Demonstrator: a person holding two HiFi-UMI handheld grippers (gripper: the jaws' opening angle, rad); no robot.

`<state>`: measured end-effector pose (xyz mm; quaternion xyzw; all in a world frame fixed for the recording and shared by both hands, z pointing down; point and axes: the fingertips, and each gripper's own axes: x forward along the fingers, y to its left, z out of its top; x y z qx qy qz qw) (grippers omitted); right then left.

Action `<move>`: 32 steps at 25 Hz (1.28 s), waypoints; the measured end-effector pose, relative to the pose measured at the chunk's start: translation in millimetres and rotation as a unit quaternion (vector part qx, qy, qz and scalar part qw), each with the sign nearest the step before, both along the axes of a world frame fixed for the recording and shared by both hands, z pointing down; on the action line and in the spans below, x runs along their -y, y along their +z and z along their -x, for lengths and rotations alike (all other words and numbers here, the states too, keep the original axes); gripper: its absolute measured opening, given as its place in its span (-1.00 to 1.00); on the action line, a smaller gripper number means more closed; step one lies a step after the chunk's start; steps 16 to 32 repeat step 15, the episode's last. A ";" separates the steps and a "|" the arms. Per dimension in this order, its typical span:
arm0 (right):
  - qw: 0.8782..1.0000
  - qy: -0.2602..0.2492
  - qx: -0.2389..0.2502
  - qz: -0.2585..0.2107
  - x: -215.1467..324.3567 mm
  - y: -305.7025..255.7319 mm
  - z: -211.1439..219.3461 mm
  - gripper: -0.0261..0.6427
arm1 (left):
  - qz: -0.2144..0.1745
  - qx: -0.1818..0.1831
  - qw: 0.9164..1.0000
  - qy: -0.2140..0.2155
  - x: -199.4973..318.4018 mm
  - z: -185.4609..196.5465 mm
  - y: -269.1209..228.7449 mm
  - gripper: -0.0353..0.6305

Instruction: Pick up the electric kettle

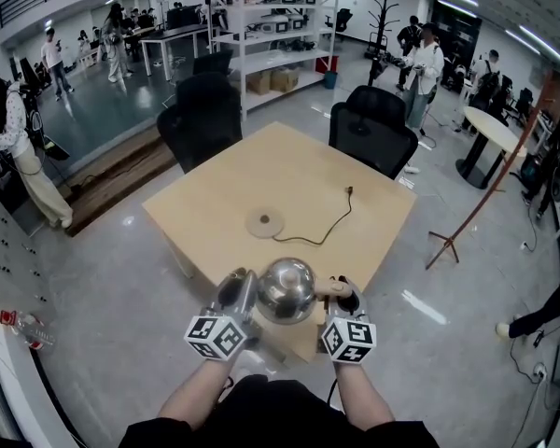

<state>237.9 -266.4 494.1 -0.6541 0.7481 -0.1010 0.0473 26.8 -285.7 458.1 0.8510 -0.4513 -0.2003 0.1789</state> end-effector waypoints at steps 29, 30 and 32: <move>1.000 -0.007 0.003 0.009 3.8 5.6 4.0 -0.66 | 0.006 0.001 1.000 0.001 4.0 3.2 3.9 -0.59; 1.000 -0.007 0.003 0.009 3.8 5.6 4.0 -0.66 | 0.006 0.001 1.000 0.001 4.0 3.2 3.9 -0.59; 1.000 -0.007 0.003 0.009 3.8 5.6 4.0 -0.66 | 0.006 0.001 1.000 0.001 4.0 3.2 3.9 -0.59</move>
